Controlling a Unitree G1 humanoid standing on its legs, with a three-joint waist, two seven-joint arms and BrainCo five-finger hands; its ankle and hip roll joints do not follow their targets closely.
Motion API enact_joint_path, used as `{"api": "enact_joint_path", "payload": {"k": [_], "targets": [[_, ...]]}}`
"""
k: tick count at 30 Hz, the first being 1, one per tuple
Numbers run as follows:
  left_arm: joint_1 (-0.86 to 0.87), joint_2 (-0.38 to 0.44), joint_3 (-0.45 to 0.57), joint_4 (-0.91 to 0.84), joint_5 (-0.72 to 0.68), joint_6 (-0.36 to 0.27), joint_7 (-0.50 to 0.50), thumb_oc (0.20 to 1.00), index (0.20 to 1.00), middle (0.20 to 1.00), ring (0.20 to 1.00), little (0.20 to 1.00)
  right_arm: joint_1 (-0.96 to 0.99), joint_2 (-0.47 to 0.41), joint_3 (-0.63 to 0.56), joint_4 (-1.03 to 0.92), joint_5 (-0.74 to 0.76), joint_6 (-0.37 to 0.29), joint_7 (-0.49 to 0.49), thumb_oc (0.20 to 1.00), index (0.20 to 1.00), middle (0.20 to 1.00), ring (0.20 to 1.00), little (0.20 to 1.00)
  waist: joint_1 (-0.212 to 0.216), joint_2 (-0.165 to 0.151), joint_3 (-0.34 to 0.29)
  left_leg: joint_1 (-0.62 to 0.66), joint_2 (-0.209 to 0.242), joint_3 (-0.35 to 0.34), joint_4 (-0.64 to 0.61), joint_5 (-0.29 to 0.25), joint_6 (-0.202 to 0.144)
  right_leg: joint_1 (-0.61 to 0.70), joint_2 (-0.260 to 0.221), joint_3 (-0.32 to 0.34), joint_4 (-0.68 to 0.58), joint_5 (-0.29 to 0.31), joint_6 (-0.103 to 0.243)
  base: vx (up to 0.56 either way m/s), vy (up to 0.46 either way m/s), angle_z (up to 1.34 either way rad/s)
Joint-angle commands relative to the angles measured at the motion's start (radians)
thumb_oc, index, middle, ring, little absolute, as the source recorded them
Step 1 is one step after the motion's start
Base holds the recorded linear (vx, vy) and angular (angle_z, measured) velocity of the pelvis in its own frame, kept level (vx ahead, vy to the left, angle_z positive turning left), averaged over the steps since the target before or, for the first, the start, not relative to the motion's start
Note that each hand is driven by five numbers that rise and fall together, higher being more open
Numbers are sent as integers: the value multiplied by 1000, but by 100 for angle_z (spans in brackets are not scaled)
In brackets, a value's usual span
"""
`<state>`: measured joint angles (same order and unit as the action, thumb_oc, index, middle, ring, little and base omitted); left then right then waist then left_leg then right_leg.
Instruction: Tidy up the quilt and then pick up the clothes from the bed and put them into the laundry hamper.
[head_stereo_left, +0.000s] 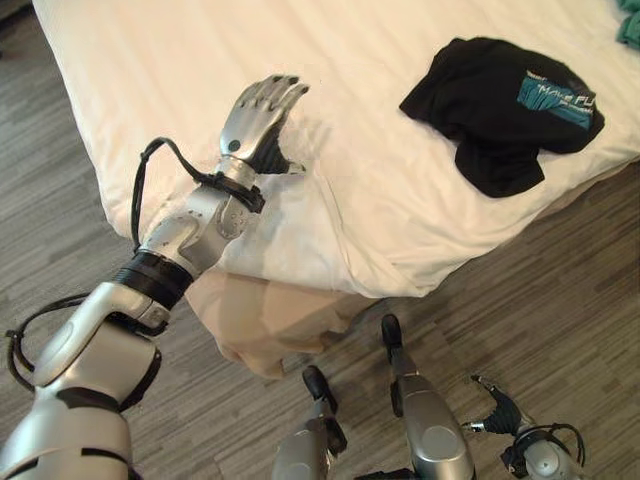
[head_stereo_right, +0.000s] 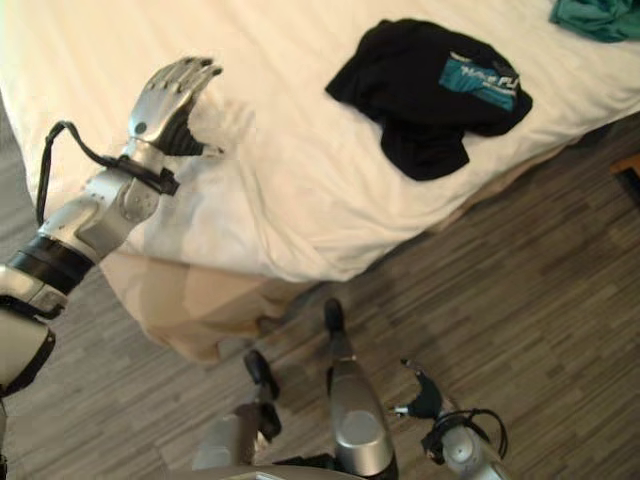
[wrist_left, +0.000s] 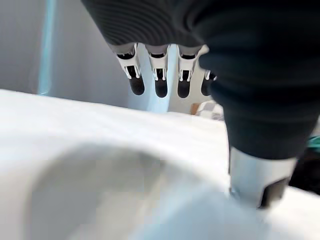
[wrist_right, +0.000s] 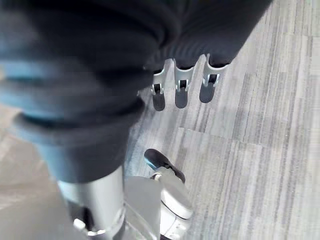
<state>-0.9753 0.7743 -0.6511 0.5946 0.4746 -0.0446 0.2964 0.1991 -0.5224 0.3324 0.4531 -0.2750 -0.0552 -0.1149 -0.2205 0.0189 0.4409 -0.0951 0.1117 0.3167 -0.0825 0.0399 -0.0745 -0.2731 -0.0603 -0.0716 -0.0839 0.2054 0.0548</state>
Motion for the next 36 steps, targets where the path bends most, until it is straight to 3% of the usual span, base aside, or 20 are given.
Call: {"api": "enact_joint_path", "payload": {"k": [1,2,3,4,5,11,12,15,16,17,22,25,27,28,29,30,31,32,34,36], "targets": [[-41,17,57,110,87,72,6,1000,1000,1000,1000,1000,16,42,13,33,3,2,-21,1000,1000,1000,1000,1000,30,-62,-27,-1,4,-75,83,-140,8,32,-112,-55,19,-160,116,-40,-33,5],[-35,4,58,142,97,80,6,1000,1000,1000,1000,1000,12,46,19,40,8,2,-21,1000,1000,1000,1000,1000,30,-65,-27,-4,2,-76,82,-134,8,30,-114,-55,18,-157,113,-29,-27,6],[-18,-9,62,168,106,85,0,533,533,533,533,533,12,48,24,44,9,1,-23,1000,1000,1000,1000,1000,32,-65,-24,1,2,-77,81,-135,7,37,-113,-59,17,-159,112,-33,-15,8],[-18,-9,63,168,106,85,0,285,285,285,285,285,12,48,24,44,9,1,-23,1000,1000,1000,1000,1000,31,-65,-25,0,2,-77,80,-134,7,36,-113,-59,16,-159,112,-16,-29,8],[18,-36,75,165,102,83,-7,200,200,200,200,200,14,52,31,50,15,3,-22,1000,1000,1000,1000,1000,36,-65,-27,7,2,-84,76,-135,7,46,-113,-64,14,-163,109,-3,-23,9],[264,-120,168,-8,11,22,-36,200,200,200,200,200,25,63,22,38,33,9,-22,1000,1000,1000,1000,1000,56,-52,-62,56,-1,-95,47,-134,5,101,-111,-77,4,-175,104,21,-4,14],[405,-183,209,-107,-32,-10,-43,200,200,200,200,200,-6,82,4,128,46,10,-47,1000,1000,1000,1000,1000,79,-40,-81,72,-4,-103,37,-132,8,123,-110,-88,1,-179,100,27,6,26],[540,-234,243,-203,-80,-41,-60,200,200,200,200,200,-36,92,-12,187,51,15,-73,1000,1000,1000,1000,1000,89,-30,-106,96,-6,-106,19,-130,9,147,-109,-96,-3,-183,101,41,54,29],[658,-265,268,-279,-132,-72,-74,526,526,526,526,526,-77,88,-49,198,59,22,-100,1000,1000,1000,1000,1000,108,-23,-125,112,-7,-115,7,-126,12,164,-109,-104,-3,-187,100,31,42,14],[709,-272,271,-309,-149,-80,-84,1000,1000,1000,1000,1000,-94,86,-58,202,62,25,-109,1000,1000,1000,1000,1000,116,-19,-135,119,-7,-122,2,-126,13,173,-110,-109,-3,-189,99,31,41,11],[895,-274,283,-323,-173,-108,-128,1000,1000,1000,1000,1000,-141,44,-92,156,41,17,-140,1000,1000,1000,1000,1000,144,-15,-170,132,-3,-141,-5,-123,16,202,-110,-131,-3,-199,99,13,39,12],[1050,-265,279,-139,-98,-96,-118,1000,1000,1000,1000,1000,-173,-11,-115,95,17,-10,-190,1000,1000,1000,1000,1000,181,-22,-197,142,4,-162,-5,-124,15,235,-111,-154,-3,-211,101,25,43,23],[1096,-276,262,32,-29,-79,-94,1000,1000,1000,1000,1000,-220,-45,-94,79,-13,-19,-215,1000,1000,1000,1000,1000,203,-29,-205,142,5,-173,-5,-122,14,247,-112,-167,-3,-216,102,2,25,18],[1094,-279,262,36,-28,-81,-91,1000,1000,1000,1000,1000,-221,-45,-93,80,-13,-19,-215,1000,1000,1000,1000,1000,202,-29,-205,139,3,-174,-5,-118,14,244,-114,-167,-3,-213,101,-7,16,6],[1111,-296,267,159,0,-63,-77,1000,1000,1000,1000,1000,-265,-65,-73,75,-23,-21,-228,771,771,771,771,771,215,-34,-208,138,4,-178,-5,-117,12,247,-114,-175,-3,-214,101,2,-12,11],[1126,-307,265,375,17,-33,-78,1000,1000,1000,1000,1000,-457,-193,-43,145,8,-19,-217,542,542,542,542,542,263,-48,-220,139,9,-198,-5,-117,4,261,-114,-199,-3,-225,99,4,-11,15],[1121,-312,267,380,18,-34,-76,1000,1000,1000,1000,1000,-467,-196,-38,151,10,-21,-218,373,373,373,373,373,259,-46,-217,136,7,-200,-5,-114,5,259,-116,-200,-3,-223,99,12,-19,25],[1156,-323,319,492,7,-27,-57,1000,1000,1000,1000,1000,-564,-239,-26,-112,22,-27,-211,200,200,200,200,200,275,-61,-220,131,9,-214,-5,-110,2,261,-116,-209,-3,-221,100,-15,12,49],[1155,-376,372,654,-19,4,-68,1000,1000,1000,1000,1000,-625,-227,-5,-320,11,-87,-203,200,200,200,200,200,304,-74,-204,121,14,-223,1,-108,1,262,-115,-216,-3,-225,97,-31,-17,29],[1131,-372,399,677,-47,10,-73,1000,1000,1000,1000,1000,-761,-210,40,-326,9,-104,-212,200,200,200,200,200,346,-86,-175,86,17,-246,11,-97,-3,250,-116,-230,-3,-224,93,-87,-57,7]]}}
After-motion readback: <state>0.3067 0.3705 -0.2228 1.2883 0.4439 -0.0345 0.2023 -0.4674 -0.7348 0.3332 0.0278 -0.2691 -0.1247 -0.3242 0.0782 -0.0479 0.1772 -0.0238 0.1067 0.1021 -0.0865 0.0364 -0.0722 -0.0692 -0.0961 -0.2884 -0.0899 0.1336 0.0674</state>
